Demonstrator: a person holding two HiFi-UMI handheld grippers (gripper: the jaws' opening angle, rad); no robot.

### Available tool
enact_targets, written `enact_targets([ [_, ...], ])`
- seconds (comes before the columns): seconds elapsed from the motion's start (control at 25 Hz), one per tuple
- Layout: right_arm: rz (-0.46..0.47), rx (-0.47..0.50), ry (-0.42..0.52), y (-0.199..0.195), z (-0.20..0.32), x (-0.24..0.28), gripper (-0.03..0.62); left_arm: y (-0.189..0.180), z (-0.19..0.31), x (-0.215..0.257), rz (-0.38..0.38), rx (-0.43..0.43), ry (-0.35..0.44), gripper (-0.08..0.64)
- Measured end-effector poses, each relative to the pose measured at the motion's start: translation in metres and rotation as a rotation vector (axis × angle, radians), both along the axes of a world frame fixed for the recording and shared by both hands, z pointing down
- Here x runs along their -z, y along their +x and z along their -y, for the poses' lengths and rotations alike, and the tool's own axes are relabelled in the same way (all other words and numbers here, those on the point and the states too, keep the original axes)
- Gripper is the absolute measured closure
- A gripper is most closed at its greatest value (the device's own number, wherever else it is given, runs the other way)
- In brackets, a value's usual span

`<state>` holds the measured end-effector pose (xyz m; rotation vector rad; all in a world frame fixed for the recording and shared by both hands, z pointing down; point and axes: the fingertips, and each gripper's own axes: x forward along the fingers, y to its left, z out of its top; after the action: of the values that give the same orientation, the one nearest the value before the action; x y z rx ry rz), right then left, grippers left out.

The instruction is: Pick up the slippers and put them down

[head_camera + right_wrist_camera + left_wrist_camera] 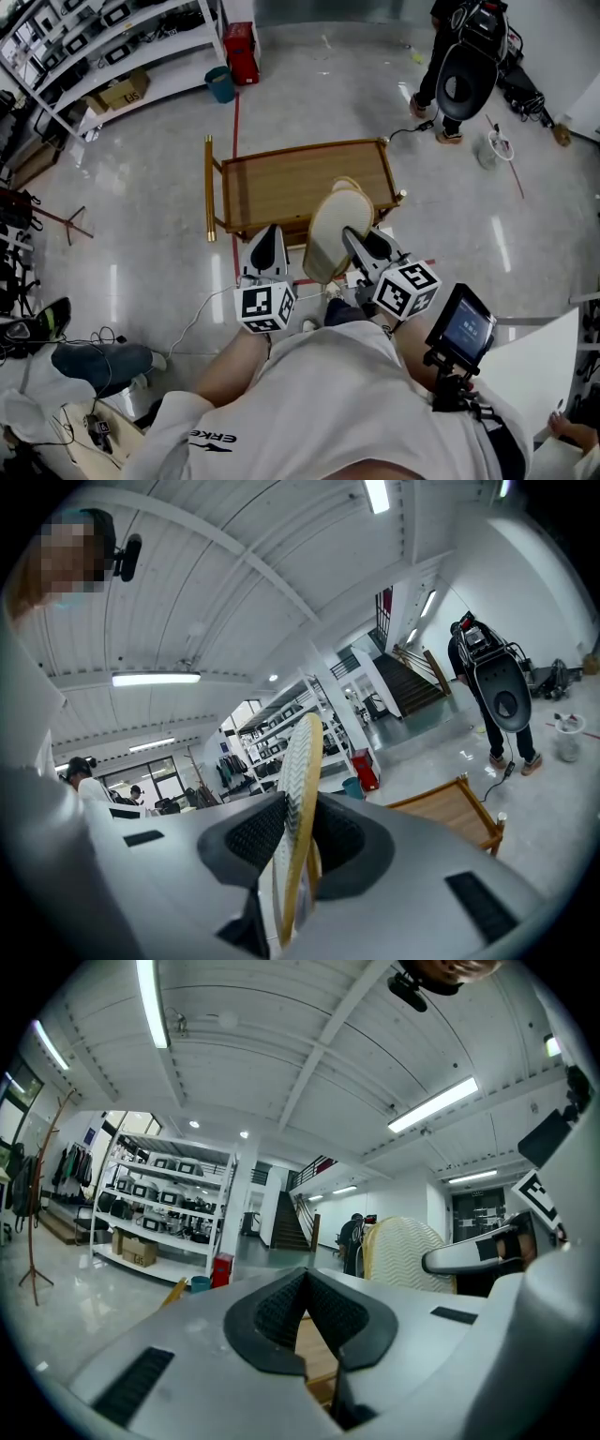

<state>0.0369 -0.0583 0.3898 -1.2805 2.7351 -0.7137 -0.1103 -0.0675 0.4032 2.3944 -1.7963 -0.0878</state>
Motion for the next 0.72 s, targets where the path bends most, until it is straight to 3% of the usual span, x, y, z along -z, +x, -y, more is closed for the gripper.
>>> enact_targets([
  [0.72,0.001,-0.006,0.003,0.0036,-0.0006,0.0027,0.503,0.0042,-0.0038,0.0057,-0.024,-0.005,0.016,0.558],
])
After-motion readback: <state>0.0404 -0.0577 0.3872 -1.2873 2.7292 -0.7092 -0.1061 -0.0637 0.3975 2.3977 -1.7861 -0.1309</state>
